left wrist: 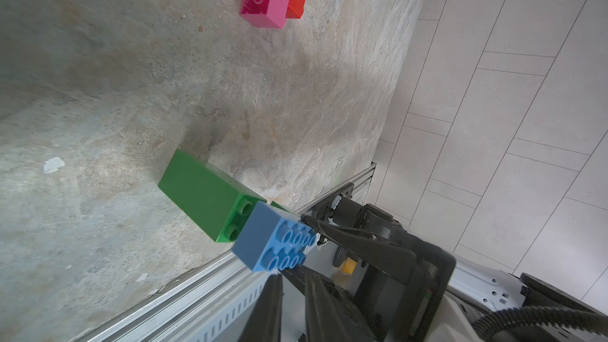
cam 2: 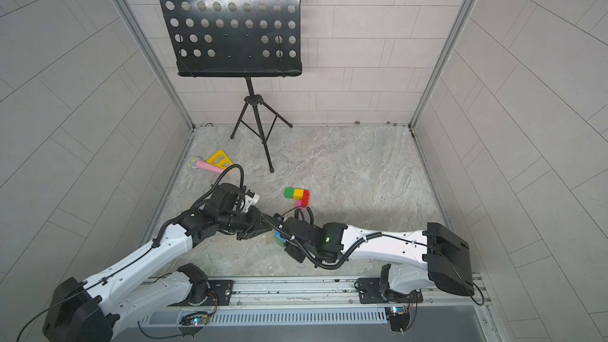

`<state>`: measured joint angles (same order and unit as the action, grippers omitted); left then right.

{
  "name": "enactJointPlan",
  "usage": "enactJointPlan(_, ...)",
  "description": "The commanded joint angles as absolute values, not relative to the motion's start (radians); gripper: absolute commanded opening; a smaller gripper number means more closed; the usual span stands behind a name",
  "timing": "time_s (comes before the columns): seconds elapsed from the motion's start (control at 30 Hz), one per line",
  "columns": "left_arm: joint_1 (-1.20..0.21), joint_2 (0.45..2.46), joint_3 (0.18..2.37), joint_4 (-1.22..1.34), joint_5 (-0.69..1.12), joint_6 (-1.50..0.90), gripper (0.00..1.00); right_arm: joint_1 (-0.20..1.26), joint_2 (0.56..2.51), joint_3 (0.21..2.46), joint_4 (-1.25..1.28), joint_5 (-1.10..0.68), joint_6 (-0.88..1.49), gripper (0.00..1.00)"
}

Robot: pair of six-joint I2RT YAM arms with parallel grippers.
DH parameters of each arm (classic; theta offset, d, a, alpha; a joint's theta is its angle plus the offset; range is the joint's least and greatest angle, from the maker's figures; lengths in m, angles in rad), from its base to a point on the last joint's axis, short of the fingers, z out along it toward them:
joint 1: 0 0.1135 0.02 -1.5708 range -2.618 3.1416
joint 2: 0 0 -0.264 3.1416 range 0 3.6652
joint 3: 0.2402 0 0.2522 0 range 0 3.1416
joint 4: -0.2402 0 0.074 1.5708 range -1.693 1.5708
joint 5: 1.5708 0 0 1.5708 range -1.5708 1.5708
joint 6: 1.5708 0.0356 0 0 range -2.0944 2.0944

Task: Assemble the letter r with lego
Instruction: Assemble the lego brick with the lego brick.

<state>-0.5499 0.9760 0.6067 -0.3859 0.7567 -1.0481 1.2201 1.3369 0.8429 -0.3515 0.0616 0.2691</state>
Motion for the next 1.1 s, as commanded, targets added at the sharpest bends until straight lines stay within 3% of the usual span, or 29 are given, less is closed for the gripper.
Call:
enactJointPlan(0.0, -0.549, 0.961, 0.583, -0.334, 0.769, -1.075, 0.19, 1.224, 1.346, 0.855, -0.345, 0.070, 0.258, 0.00)
enactJointPlan(1.07, -0.655, 1.091, 0.585, -0.236, 0.760, -1.087, 0.14, 1.216, 1.387, 0.882, -0.381, 0.076, 0.282, 0.00)
